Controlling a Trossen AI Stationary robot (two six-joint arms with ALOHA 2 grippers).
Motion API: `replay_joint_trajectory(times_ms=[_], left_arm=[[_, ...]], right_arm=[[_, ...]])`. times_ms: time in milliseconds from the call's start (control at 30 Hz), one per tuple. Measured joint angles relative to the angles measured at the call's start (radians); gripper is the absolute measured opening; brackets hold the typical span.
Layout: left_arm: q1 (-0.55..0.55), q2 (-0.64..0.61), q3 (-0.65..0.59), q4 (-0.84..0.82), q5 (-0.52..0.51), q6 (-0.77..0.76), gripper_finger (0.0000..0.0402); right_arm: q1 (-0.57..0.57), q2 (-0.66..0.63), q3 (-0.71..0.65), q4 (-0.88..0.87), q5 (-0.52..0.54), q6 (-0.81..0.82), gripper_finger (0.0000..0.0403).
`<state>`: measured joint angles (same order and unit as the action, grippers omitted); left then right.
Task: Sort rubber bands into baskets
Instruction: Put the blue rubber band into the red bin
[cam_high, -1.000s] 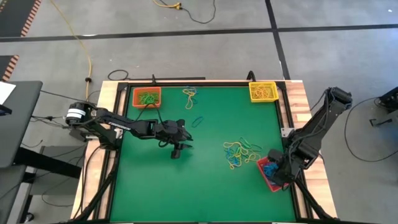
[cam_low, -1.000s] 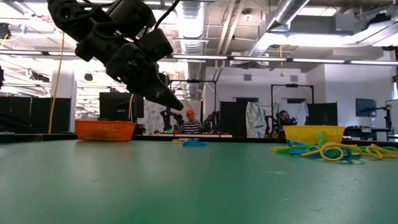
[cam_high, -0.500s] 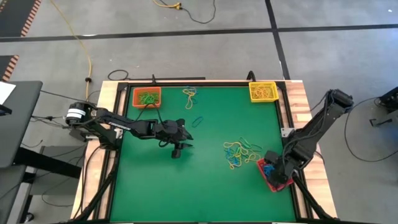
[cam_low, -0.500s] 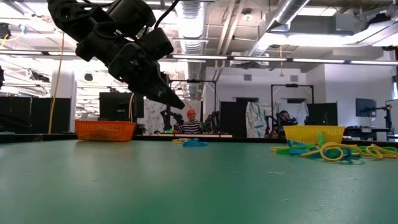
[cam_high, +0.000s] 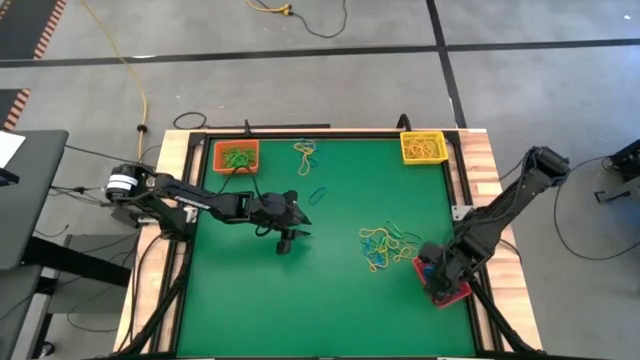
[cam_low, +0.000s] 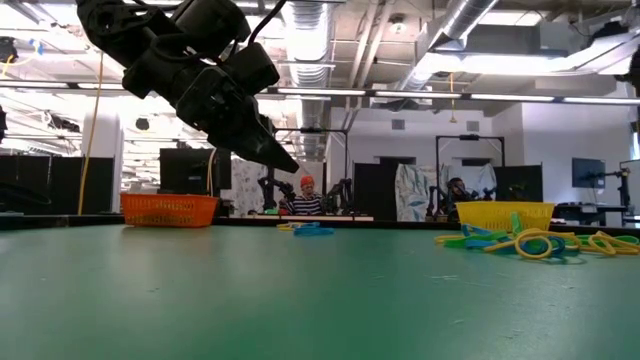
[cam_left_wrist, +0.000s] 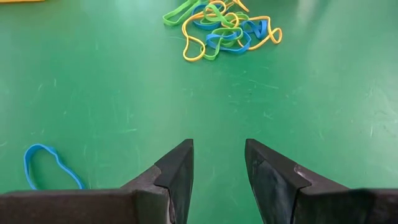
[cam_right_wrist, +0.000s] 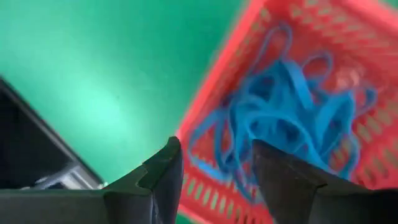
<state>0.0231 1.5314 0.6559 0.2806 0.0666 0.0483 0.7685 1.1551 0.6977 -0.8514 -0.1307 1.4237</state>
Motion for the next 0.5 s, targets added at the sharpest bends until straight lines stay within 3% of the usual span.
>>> replay_joint_trajectory(times_ms=[100, 367, 500], left_arm=[[0.000, 0.000, 0.000, 0.003, -0.001, 0.000, 0.0132], [0.011, 0.000, 0.000, 0.009, -0.004, 0.009, 0.0132], [0.035, 0.000, 0.000, 0.008, -0.108, 0.018, 0.0132]], right_arm=[[-0.010, 0.011, -0.004, -0.093, -0.031, 0.029, 0.0220], [-0.011, 0.003, 0.001, -0.029, -0.008, -0.010, 0.0212], [-0.023, 0.002, 0.025, -0.076, 0.044, -0.060, 0.0211]])
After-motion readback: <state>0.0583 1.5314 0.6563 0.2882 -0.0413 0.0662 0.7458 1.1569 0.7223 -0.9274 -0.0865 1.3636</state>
